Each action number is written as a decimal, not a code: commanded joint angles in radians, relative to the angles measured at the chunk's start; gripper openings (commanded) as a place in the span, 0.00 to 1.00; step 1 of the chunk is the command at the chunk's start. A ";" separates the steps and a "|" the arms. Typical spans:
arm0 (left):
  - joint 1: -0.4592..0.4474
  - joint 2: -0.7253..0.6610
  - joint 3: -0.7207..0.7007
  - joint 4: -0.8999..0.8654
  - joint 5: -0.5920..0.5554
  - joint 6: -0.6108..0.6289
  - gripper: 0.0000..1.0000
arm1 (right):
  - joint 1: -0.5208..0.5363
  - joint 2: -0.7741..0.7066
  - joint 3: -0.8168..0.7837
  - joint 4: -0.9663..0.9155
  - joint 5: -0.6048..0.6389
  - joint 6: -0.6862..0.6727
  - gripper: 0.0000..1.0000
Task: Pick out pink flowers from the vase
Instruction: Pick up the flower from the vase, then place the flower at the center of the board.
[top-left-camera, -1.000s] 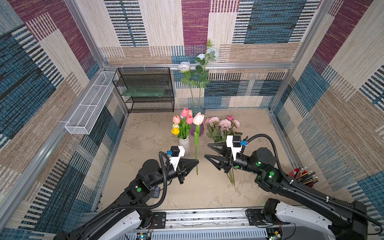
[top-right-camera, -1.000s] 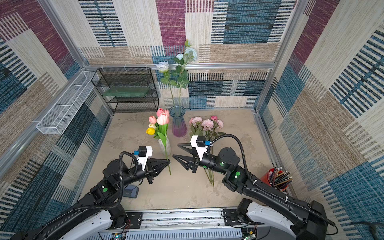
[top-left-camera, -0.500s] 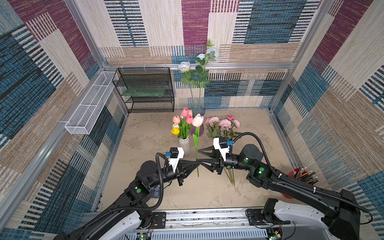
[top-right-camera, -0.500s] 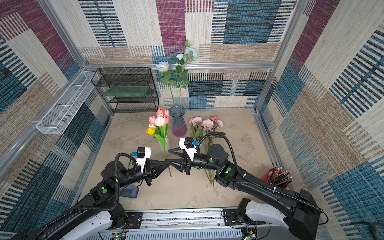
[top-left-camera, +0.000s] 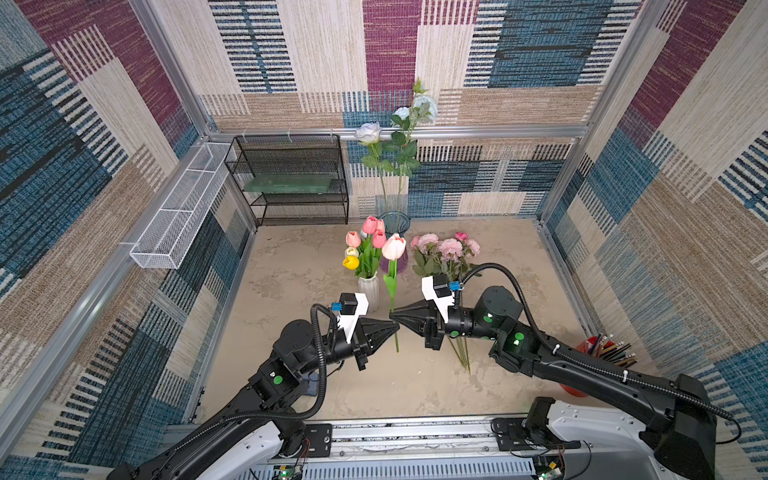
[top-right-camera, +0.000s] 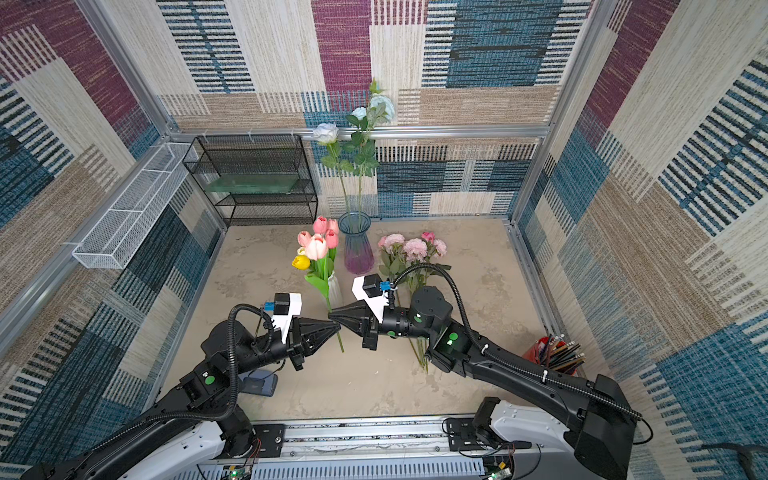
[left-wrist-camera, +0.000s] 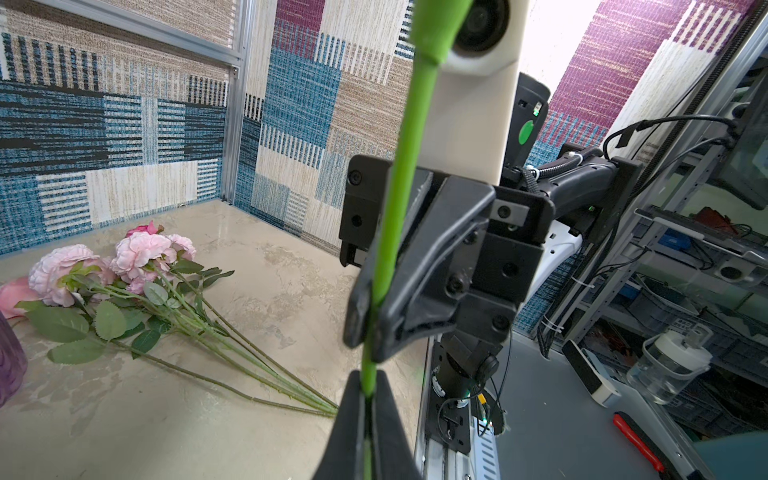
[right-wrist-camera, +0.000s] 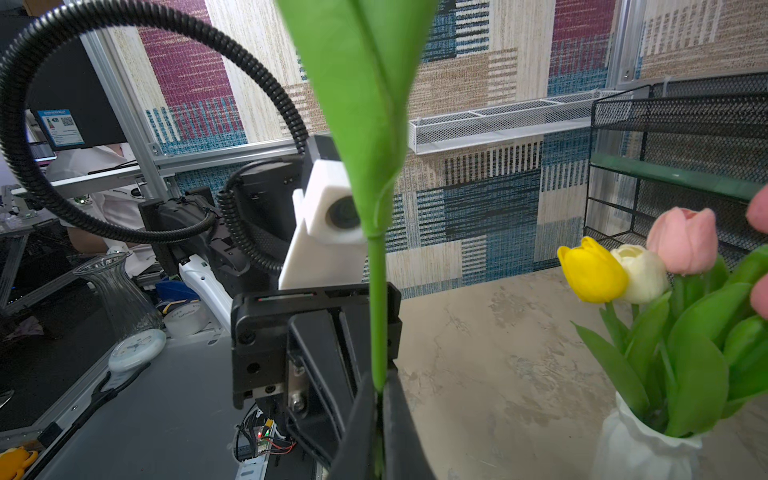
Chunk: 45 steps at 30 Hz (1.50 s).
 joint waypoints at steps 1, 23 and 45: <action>0.001 -0.004 0.015 -0.001 0.012 -0.019 0.04 | 0.000 -0.017 0.005 -0.003 0.034 -0.016 0.00; 0.001 -0.272 0.220 -0.782 -0.119 0.230 0.47 | -0.214 0.132 -0.013 -0.659 0.604 0.253 0.00; 0.001 -0.373 0.147 -0.825 -0.092 0.250 0.44 | -0.373 0.512 0.044 -0.724 0.547 0.253 0.05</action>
